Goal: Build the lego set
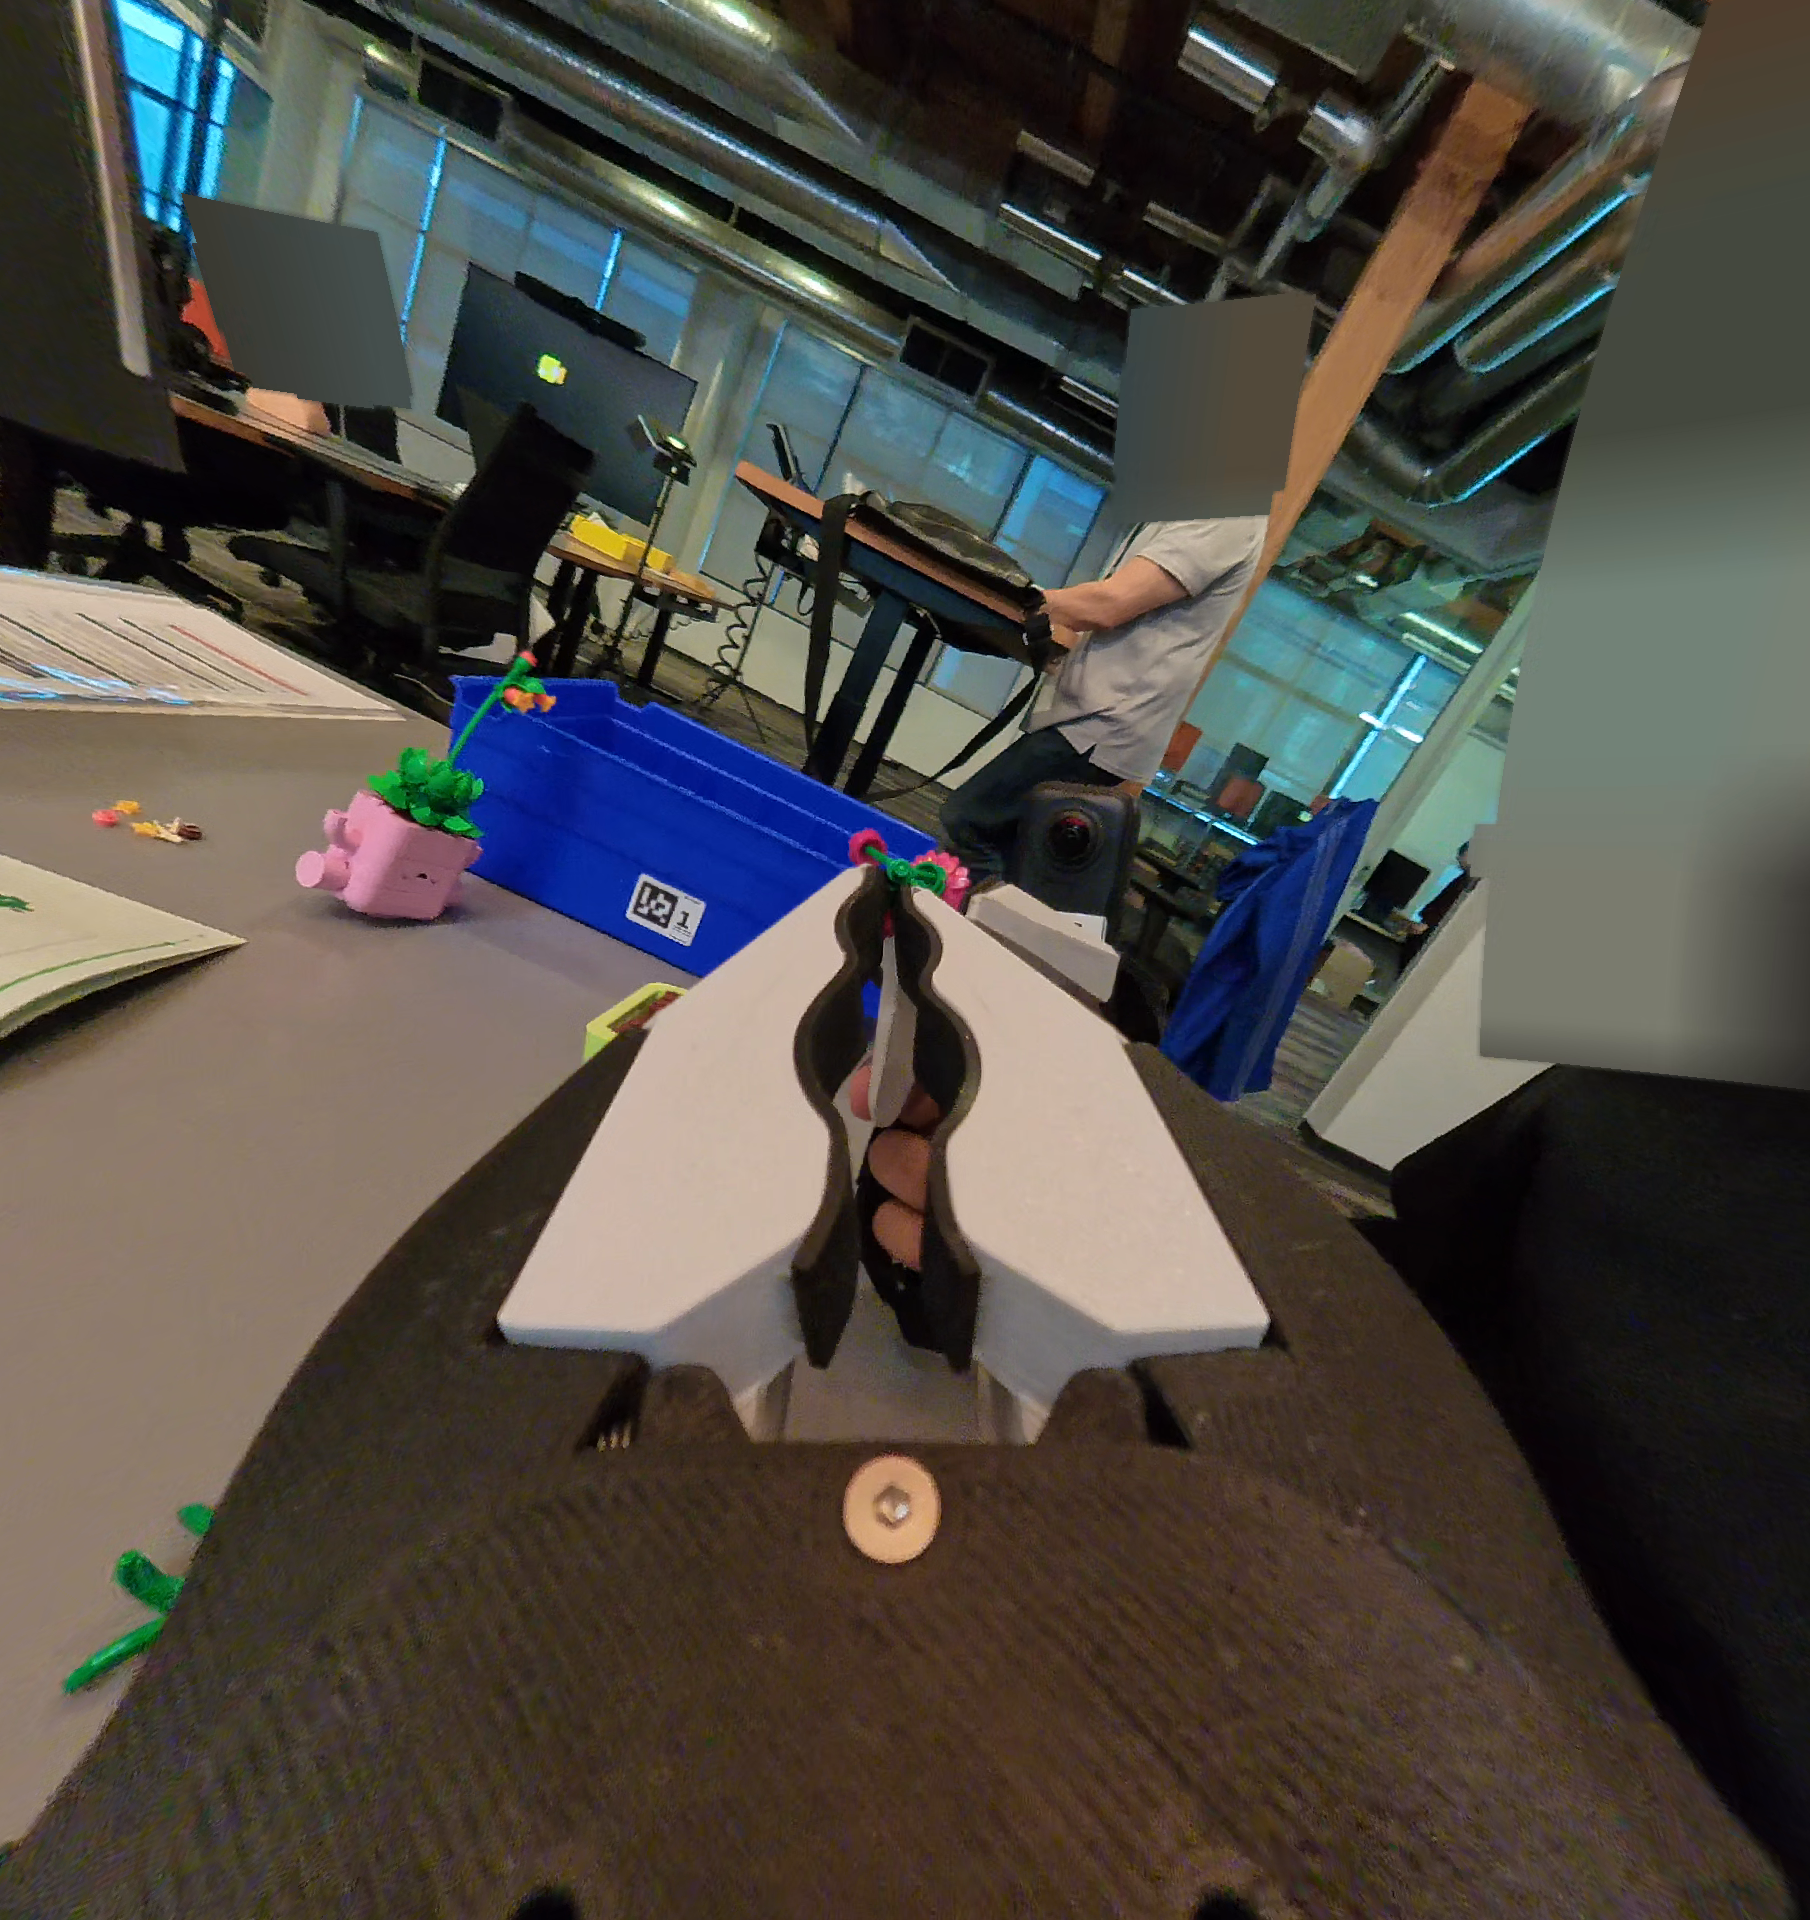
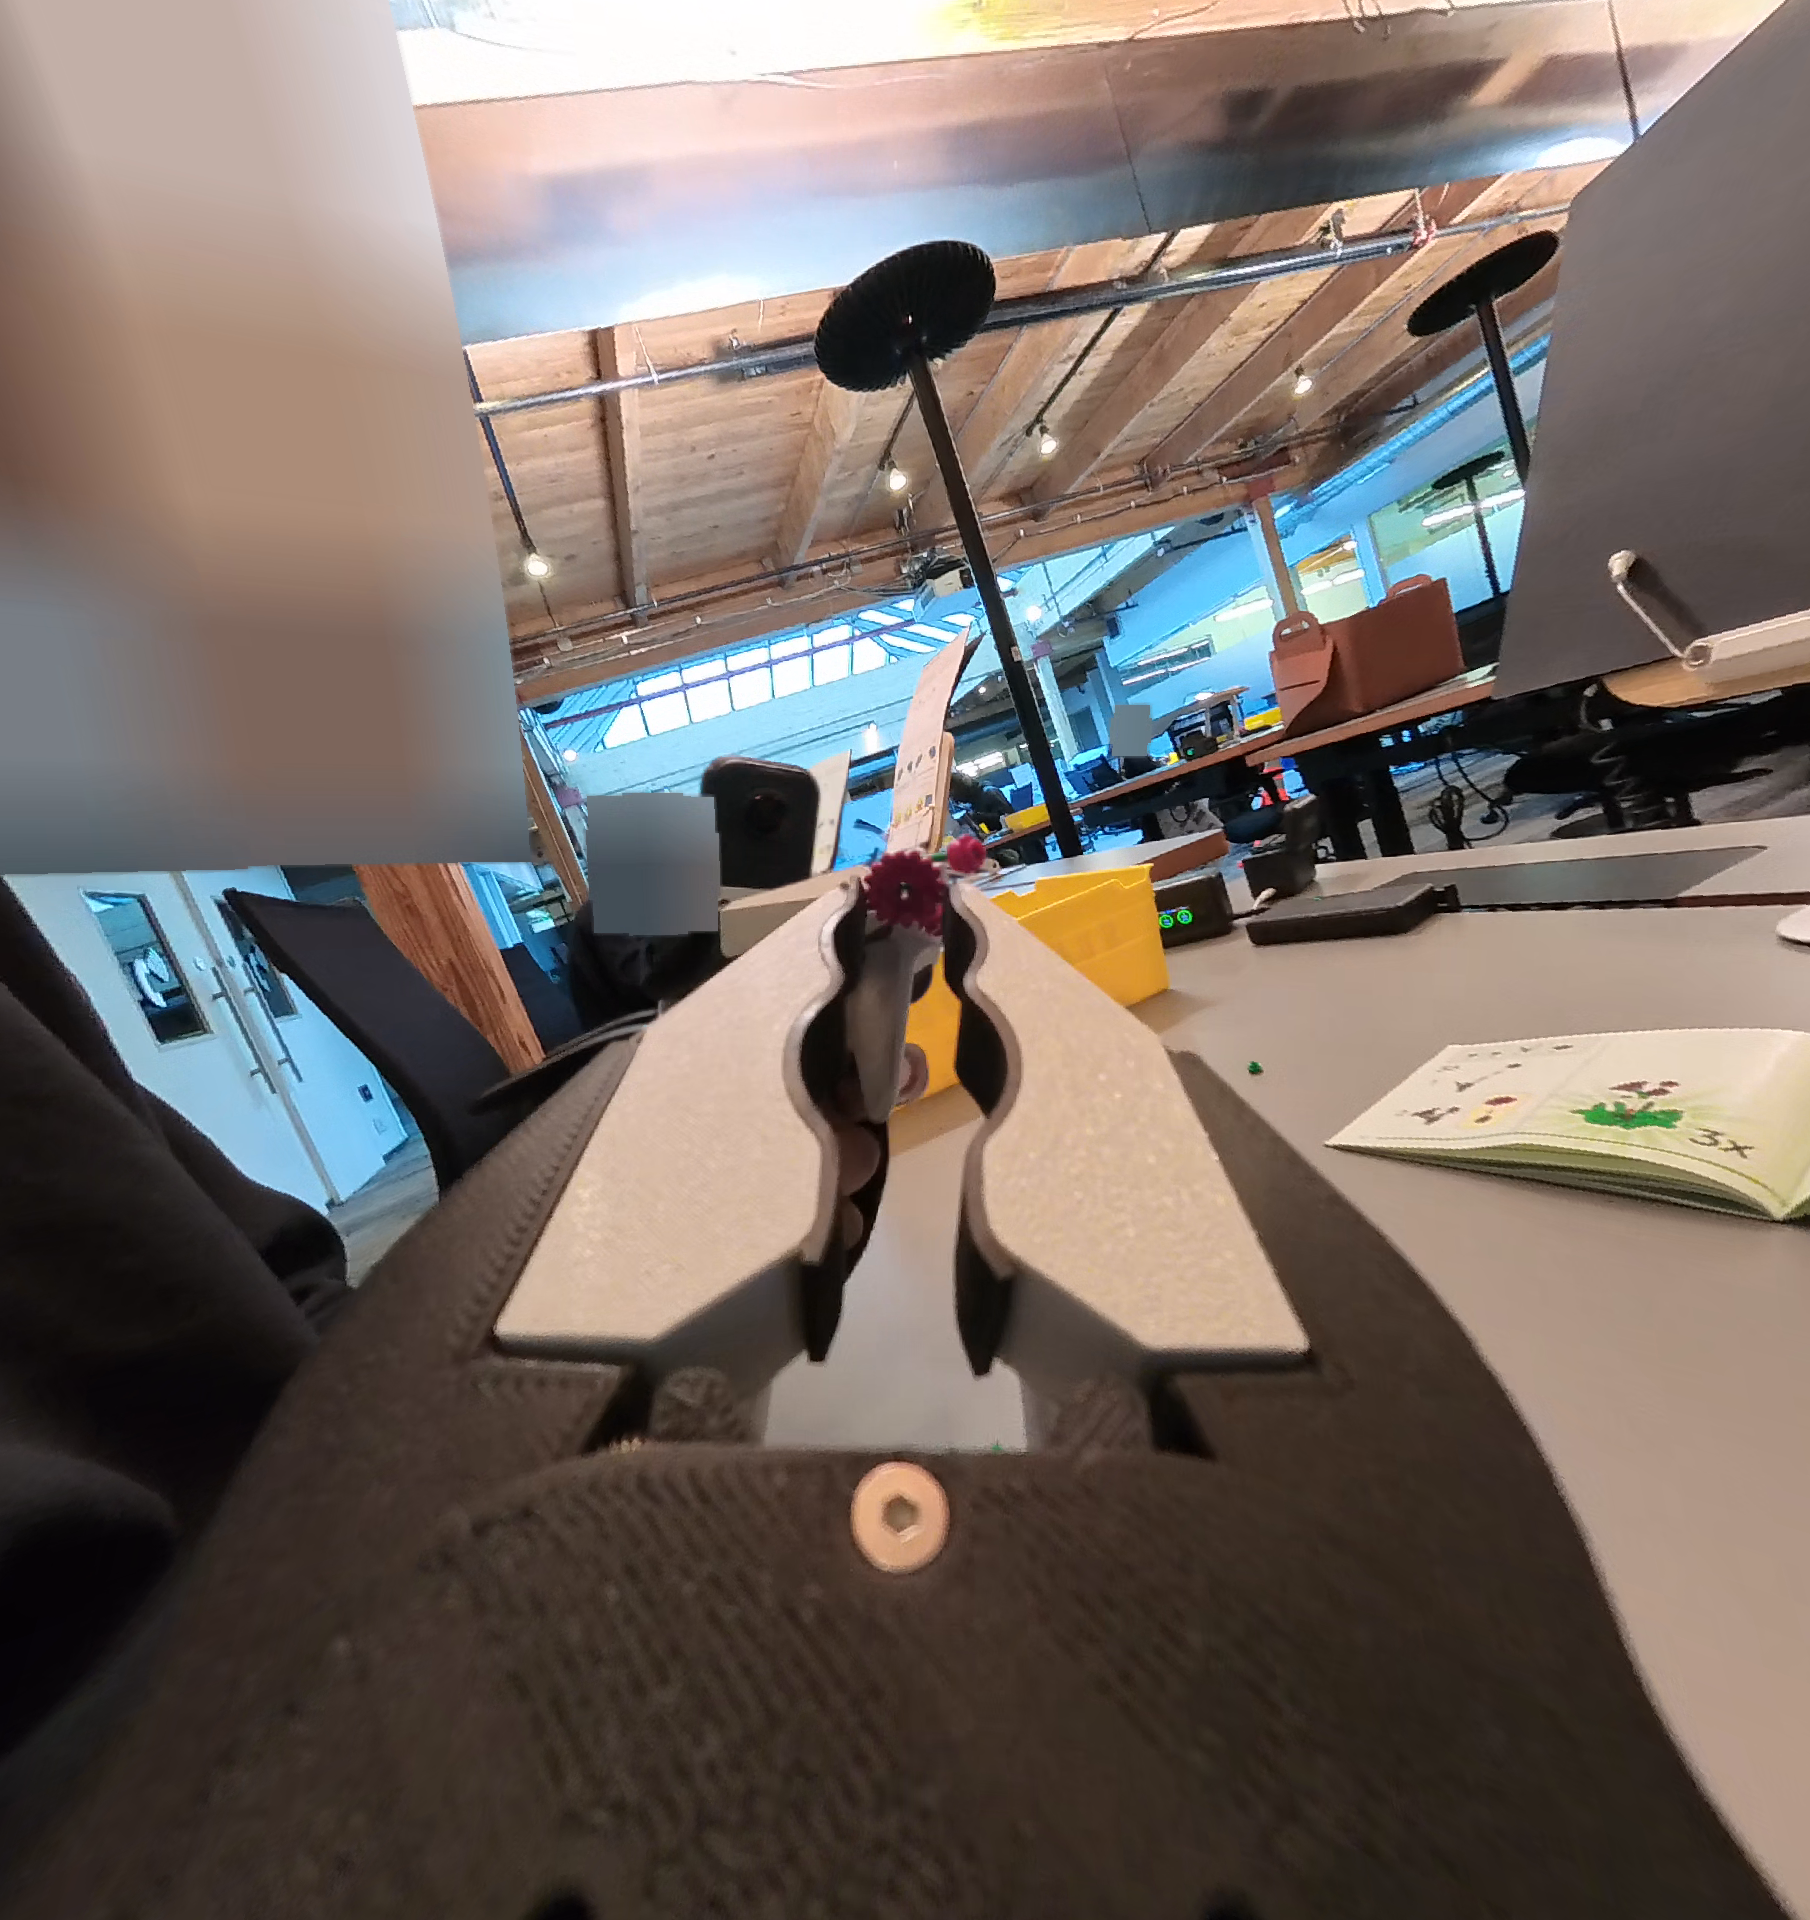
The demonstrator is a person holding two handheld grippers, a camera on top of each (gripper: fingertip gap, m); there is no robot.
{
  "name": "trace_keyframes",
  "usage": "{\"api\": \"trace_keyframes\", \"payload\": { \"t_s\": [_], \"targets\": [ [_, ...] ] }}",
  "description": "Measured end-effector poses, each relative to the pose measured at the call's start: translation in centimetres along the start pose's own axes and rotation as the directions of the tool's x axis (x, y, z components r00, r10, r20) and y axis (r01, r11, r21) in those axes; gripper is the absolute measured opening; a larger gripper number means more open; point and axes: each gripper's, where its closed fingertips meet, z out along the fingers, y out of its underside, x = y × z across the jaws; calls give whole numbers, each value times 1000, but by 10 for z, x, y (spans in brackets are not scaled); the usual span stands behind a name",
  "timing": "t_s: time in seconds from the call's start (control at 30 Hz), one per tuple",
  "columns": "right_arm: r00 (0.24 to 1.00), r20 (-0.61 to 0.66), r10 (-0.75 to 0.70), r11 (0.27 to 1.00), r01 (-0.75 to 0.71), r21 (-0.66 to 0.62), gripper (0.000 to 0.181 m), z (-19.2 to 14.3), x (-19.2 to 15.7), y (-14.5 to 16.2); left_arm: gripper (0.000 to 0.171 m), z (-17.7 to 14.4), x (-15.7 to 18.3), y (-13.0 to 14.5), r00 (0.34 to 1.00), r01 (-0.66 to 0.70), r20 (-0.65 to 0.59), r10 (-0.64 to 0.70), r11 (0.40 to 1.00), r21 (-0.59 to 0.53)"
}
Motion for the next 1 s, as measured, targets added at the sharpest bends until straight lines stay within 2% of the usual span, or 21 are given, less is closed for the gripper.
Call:
{"api": "trace_keyframes", "payload": {
  "t_s": [0.23,0.37,0.53,1.0],
  "targets": [
    [1000,6,23,1000,-22,-18,12,-1,3,3,0,0,-3,3,993,-94,67,97,995,-43],
    [993,71,98,995,-99,3,12,-3,-2,3,0,1,-1,2,981,-161,100,167,985,-65],
    [969,137,205,976,-212,43,12,-7,-2,-1,0,4,4,4,940,-287,154,303,951,-117],
    [962,131,239,970,-244,18,12,-5,1,4,0,2,-1,5,837,-445,257,483,874,-193]
  ]
}}
